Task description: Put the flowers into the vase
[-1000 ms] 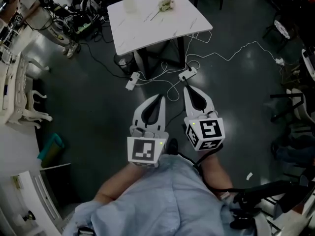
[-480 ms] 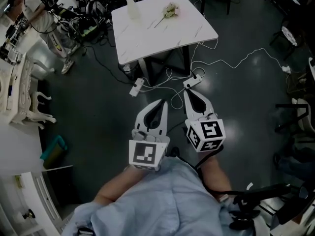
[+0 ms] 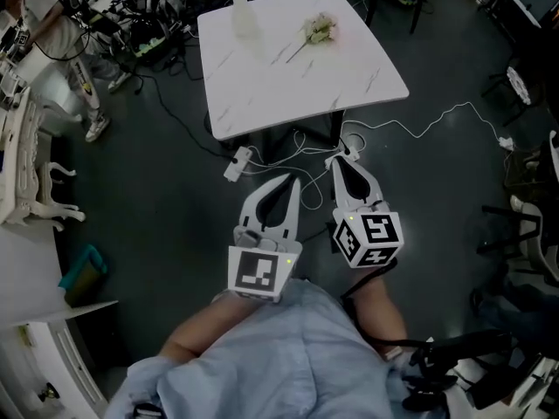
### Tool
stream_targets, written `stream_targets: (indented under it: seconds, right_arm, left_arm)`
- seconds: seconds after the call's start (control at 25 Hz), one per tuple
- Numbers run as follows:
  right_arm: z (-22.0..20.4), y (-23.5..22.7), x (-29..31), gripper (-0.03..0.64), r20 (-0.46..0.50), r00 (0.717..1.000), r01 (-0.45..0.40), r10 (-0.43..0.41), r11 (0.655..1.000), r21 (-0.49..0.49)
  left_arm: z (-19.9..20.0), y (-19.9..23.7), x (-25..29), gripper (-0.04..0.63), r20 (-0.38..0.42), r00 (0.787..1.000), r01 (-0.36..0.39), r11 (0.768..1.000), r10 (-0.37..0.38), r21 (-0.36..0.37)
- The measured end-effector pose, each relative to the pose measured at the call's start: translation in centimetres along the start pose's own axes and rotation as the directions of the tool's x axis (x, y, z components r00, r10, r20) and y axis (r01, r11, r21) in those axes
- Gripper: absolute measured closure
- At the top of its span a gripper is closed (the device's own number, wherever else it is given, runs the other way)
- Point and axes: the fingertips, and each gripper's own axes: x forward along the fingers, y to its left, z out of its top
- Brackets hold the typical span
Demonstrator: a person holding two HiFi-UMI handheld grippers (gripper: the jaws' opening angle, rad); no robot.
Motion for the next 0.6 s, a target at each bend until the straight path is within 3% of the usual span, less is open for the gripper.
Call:
stream_targets:
  seconds: [0.28,0.6]
  right_arm:
    - [2.0,-0.2,9.7,0.615,-0.007,1.0,0.015,-0.014,0.999,0.052]
    - [4.9,-2.1,14.5,0.615,0.004,0.997,0.078,-0.078,0.997,0.028]
  left_arm:
    - [1.4,8.1,4.7,0.591,0.016,1.0,0.016,1.0,-0.016,-0.001]
    - [1.5,12.8,8.1,0.592,0.005,1.0,0.017,0.999,-0.017,-0.043]
